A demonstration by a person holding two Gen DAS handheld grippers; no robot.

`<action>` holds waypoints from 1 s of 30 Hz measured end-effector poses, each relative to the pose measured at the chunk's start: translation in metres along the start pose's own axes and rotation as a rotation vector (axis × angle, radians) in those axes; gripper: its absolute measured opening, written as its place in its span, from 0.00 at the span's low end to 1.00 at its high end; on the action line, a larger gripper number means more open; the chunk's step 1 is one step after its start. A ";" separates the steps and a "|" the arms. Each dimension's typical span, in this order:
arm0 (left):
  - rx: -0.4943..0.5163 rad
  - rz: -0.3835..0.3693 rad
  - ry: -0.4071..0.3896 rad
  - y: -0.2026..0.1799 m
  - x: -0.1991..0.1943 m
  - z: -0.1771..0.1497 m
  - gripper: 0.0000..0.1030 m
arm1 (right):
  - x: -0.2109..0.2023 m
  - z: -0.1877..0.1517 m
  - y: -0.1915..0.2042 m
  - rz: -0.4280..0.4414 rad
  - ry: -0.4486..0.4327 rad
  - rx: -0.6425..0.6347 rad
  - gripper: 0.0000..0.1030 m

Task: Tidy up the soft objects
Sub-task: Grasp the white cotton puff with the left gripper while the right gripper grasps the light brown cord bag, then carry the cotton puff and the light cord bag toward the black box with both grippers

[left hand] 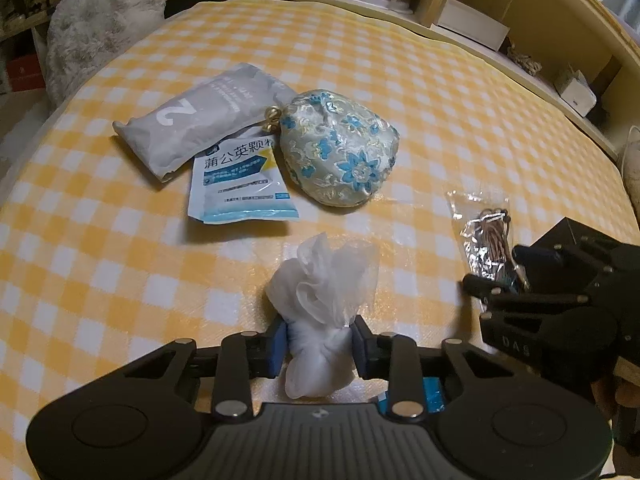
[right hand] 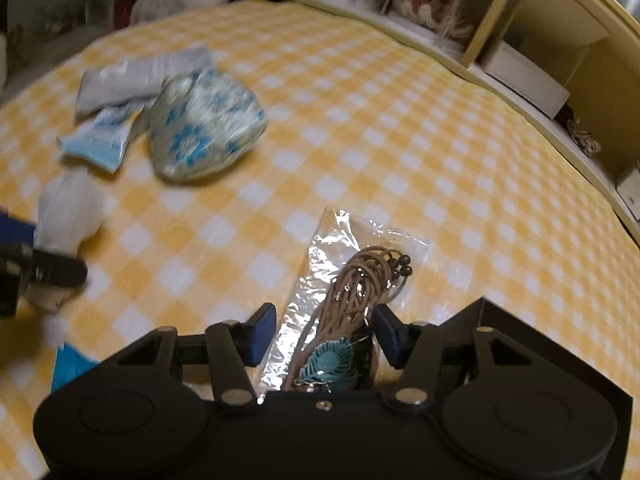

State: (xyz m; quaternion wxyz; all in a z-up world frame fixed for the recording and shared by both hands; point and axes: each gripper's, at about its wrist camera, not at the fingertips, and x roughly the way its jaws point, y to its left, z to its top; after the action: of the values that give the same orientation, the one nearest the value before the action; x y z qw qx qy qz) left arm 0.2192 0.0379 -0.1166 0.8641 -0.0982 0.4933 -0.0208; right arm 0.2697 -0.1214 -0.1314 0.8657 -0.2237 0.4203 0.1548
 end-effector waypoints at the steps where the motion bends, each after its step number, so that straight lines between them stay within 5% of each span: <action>1: -0.002 -0.001 -0.001 0.000 0.000 0.000 0.33 | -0.002 0.000 0.000 0.013 0.008 0.000 0.53; 4: -0.012 -0.007 -0.003 0.001 -0.001 -0.001 0.32 | -0.005 -0.002 -0.001 0.112 0.027 0.040 0.44; 14: -0.037 -0.012 -0.019 0.007 -0.010 -0.003 0.32 | -0.026 -0.011 0.012 0.358 0.017 0.122 0.43; 17: -0.043 -0.017 -0.024 0.008 -0.012 -0.002 0.32 | -0.036 -0.012 0.006 0.327 0.005 0.183 0.45; 20: -0.041 -0.017 -0.021 0.007 -0.011 -0.003 0.32 | -0.041 -0.014 0.001 0.287 0.020 0.223 0.63; 30: 0.068 0.046 0.016 -0.002 -0.009 -0.012 0.33 | -0.027 -0.023 0.012 0.270 0.082 0.209 0.67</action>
State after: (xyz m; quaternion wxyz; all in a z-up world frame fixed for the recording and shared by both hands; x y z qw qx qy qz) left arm 0.2040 0.0356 -0.1144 0.8632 -0.0572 0.5013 -0.0188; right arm 0.2333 -0.1253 -0.1255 0.8378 -0.0800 0.4951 0.2160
